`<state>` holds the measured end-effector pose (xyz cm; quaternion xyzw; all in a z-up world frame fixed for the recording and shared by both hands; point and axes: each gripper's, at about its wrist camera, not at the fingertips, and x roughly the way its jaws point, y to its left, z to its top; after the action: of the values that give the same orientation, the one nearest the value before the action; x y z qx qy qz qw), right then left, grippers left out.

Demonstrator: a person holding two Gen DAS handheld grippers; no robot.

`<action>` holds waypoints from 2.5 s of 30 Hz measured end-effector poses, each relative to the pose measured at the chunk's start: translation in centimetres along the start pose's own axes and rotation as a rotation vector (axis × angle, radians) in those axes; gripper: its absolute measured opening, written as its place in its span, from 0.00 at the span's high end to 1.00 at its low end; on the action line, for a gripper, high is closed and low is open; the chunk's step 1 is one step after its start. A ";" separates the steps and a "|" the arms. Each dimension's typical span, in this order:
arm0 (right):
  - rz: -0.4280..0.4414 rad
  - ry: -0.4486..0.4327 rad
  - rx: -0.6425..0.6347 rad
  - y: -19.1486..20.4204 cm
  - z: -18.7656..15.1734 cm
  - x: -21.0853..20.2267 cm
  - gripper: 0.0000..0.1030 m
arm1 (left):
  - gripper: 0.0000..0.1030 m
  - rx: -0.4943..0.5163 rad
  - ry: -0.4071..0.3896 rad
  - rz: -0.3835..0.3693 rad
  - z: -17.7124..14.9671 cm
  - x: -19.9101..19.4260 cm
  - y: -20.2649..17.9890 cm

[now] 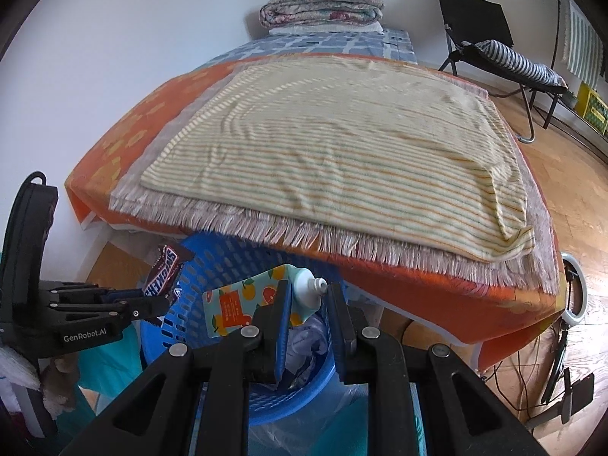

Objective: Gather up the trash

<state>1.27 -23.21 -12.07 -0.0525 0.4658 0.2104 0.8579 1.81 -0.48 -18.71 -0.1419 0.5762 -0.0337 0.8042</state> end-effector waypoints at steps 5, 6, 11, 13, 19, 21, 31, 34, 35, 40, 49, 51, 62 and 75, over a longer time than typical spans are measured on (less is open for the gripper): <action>-0.001 0.019 0.000 0.2 -0.4 0.6 0.82 | 0.83 -0.006 0.009 0.001 -0.3 0.4 0.0; -0.001 0.024 -0.001 0.2 -0.5 0.7 0.82 | 0.83 -0.006 0.009 0.003 -0.3 0.5 0.0; 0.005 0.042 0.000 0.3 -0.9 1.3 0.82 | 0.83 -0.011 0.016 0.007 -0.4 0.8 -0.1; 0.006 0.048 0.000 0.4 -0.9 1.5 0.80 | 0.74 -0.013 0.019 0.008 -0.4 0.8 0.0; 0.014 0.066 0.016 0.2 -1.1 1.9 0.64 | 0.44 -0.017 0.007 0.025 -0.5 0.8 0.1; 0.015 0.063 0.023 0.1 -1.2 1.9 0.50 | 0.39 -0.019 -0.001 0.031 -0.6 0.7 0.2; 0.012 0.065 0.054 -0.4 -1.0 1.7 0.14 | 0.35 -0.028 -0.003 0.056 -0.4 0.5 0.7; 0.014 0.076 0.055 -0.4 -0.8 1.8 0.09 | 0.35 -0.042 0.020 0.056 -0.2 0.7 0.8; 0.014 0.078 0.054 -0.4 -0.8 1.8 0.07 | 0.35 -0.051 0.020 0.047 -0.1 0.6 0.9; 0.011 0.072 0.056 -0.4 -0.5 1.3 0.05 | 0.35 -0.060 -0.007 0.042 0.1 -0.2 0.9; 0.001 0.034 0.065 -0.5 0.8 -0.3 0.02 | 0.35 -0.026 -0.089 0.060 0.9 -2.8 0.0; 0.005 0.024 0.068 -0.7 1.0 -0.7 0.01 | 0.35 -0.015 -0.111 0.065 1.1 -3.5 -0.2; 0.001 -0.049 0.100 -1.8 2.6 -3.4 0.01 | 0.35 0.049 -0.297 0.087 2.5 -9.4 -2.2; 0.010 -0.164 0.143 -3.0 4.8 -7.2 0.00 | 0.18 0.108 -0.511 0.060 3.3 -16.7 -5.1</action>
<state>2.77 -26.79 -3.78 0.0284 0.4082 0.1845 0.8936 -0.11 -1.13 -1.08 -0.0852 0.3559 -0.0037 0.9306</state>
